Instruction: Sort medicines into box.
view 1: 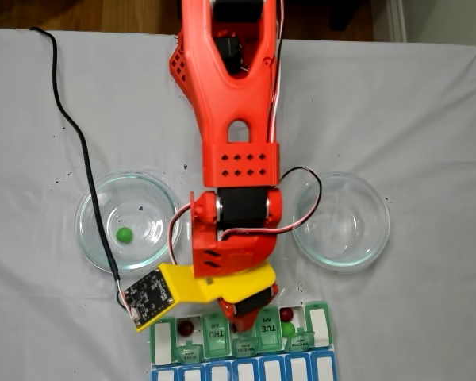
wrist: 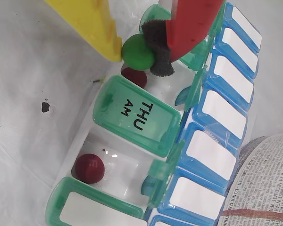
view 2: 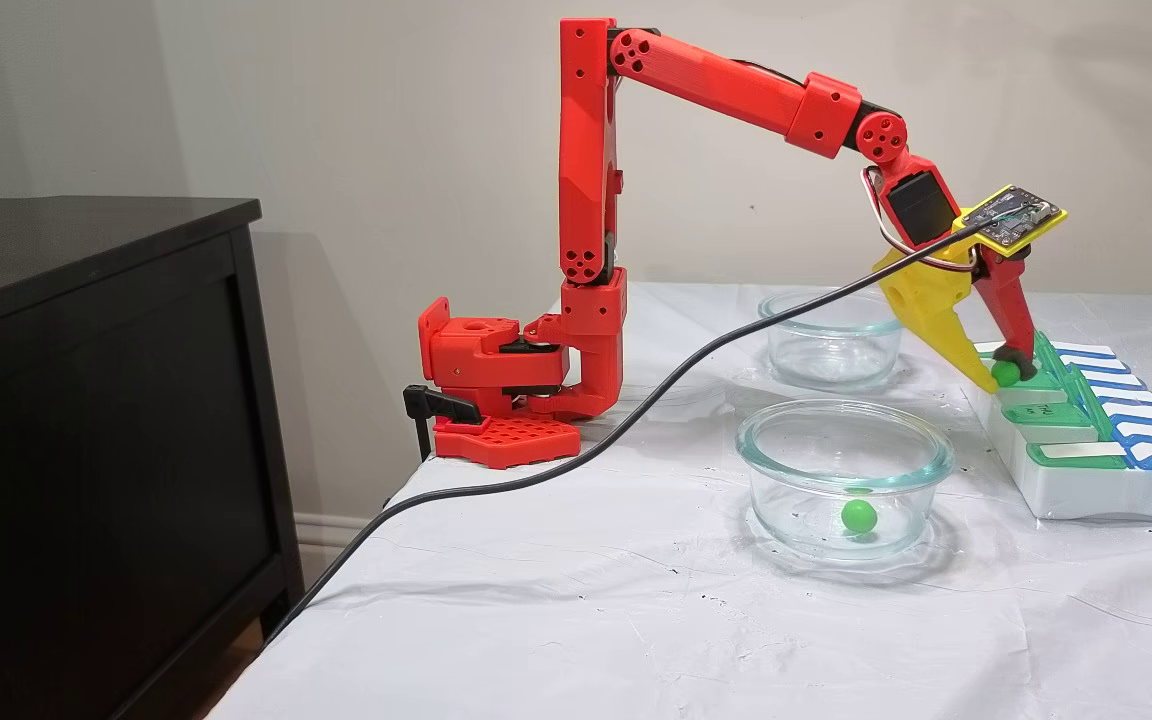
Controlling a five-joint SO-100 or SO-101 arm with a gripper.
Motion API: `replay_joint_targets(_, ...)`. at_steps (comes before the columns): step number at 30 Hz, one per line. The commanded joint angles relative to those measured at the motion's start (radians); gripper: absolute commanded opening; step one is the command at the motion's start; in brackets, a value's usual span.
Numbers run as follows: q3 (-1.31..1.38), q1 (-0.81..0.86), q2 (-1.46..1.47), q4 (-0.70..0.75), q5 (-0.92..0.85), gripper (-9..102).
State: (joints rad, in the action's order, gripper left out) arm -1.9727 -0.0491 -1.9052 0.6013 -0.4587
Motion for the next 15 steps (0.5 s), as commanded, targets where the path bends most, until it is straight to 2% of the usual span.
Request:
replay_joint_targets(1,0.043,-0.018,-0.061,-0.046,0.003,0)
replay_joint_targets(10,0.028,-0.026,-0.037,-0.094,0.003,0)
replay_joint_targets(15,-0.003,-0.032,-0.034,-0.117,-0.011,14)
